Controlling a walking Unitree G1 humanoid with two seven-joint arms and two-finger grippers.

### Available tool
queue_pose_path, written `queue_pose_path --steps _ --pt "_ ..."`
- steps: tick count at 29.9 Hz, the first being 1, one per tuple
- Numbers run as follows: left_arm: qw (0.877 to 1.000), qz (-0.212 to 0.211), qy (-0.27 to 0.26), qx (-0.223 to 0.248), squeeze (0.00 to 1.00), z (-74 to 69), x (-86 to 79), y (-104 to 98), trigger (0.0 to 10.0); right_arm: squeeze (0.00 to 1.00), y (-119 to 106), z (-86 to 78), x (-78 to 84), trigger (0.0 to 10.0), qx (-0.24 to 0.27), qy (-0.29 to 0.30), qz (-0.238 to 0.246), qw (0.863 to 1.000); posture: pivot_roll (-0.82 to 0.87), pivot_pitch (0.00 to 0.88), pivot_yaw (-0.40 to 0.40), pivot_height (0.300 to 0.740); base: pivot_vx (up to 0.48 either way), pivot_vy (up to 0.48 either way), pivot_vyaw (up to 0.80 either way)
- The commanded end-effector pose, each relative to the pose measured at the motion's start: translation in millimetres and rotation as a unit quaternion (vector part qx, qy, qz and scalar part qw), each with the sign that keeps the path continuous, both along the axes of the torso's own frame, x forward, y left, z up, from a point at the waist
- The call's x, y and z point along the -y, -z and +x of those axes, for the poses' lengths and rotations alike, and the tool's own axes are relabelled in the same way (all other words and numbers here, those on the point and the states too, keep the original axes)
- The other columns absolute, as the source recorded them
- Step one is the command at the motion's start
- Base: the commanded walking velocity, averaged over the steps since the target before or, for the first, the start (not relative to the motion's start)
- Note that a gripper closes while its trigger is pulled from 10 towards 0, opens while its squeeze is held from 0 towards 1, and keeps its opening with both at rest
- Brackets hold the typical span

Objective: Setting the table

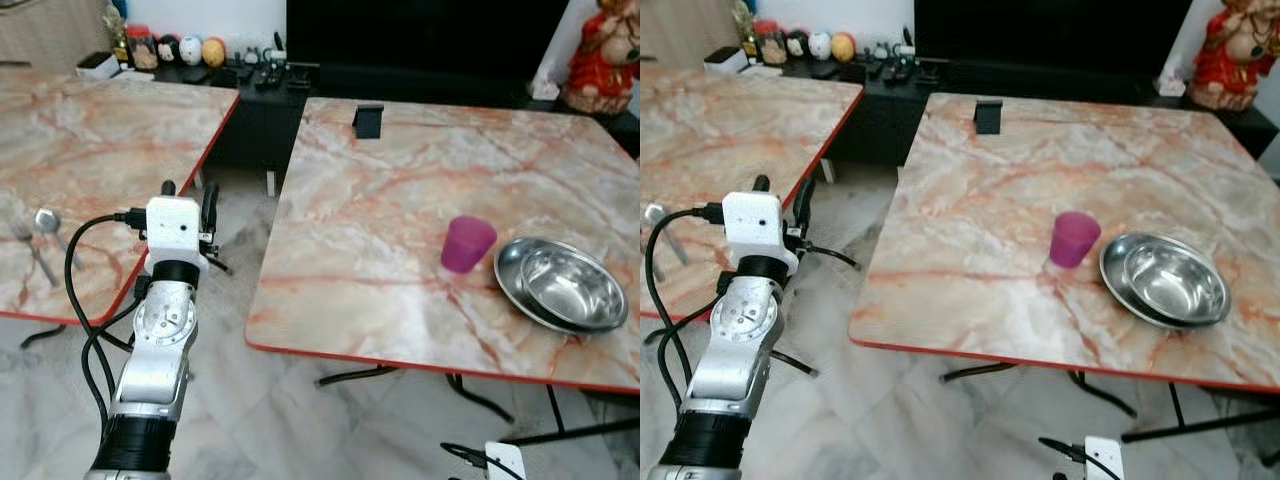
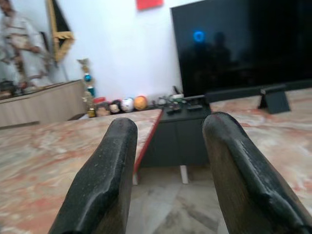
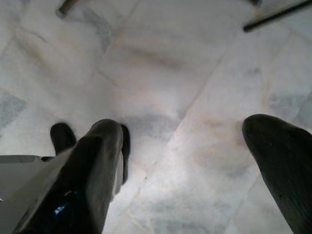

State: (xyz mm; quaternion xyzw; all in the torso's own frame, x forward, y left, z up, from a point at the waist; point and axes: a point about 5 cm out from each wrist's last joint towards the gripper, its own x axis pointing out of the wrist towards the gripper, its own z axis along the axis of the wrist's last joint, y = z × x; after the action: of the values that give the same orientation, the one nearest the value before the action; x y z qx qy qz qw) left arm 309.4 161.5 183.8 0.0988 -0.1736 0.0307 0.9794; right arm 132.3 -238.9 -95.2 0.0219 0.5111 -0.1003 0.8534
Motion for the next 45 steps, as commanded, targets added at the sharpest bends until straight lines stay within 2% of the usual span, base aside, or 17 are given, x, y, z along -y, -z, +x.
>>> queue_pose_path --steps 1,45 --pt "1.0 0.006 0.002 0.005 0.0 0.1 0.9 -3.8 10.0 0.0 -0.1 0.4 -0.3 10.0 0.002 0.001 0.001 1.0 0.08 0.0 -0.033 0.74 0.0 0.33 0.0" --pt "1.0 0.008 -0.005 0.005 0.0 -0.1 -2.3 -5.5 10.0 0.0 -0.2 1.1 -1.0 10.0 0.003 -0.003 0.003 1.0 0.08 0.0 -0.033 0.74 0.0 0.33 0.0"
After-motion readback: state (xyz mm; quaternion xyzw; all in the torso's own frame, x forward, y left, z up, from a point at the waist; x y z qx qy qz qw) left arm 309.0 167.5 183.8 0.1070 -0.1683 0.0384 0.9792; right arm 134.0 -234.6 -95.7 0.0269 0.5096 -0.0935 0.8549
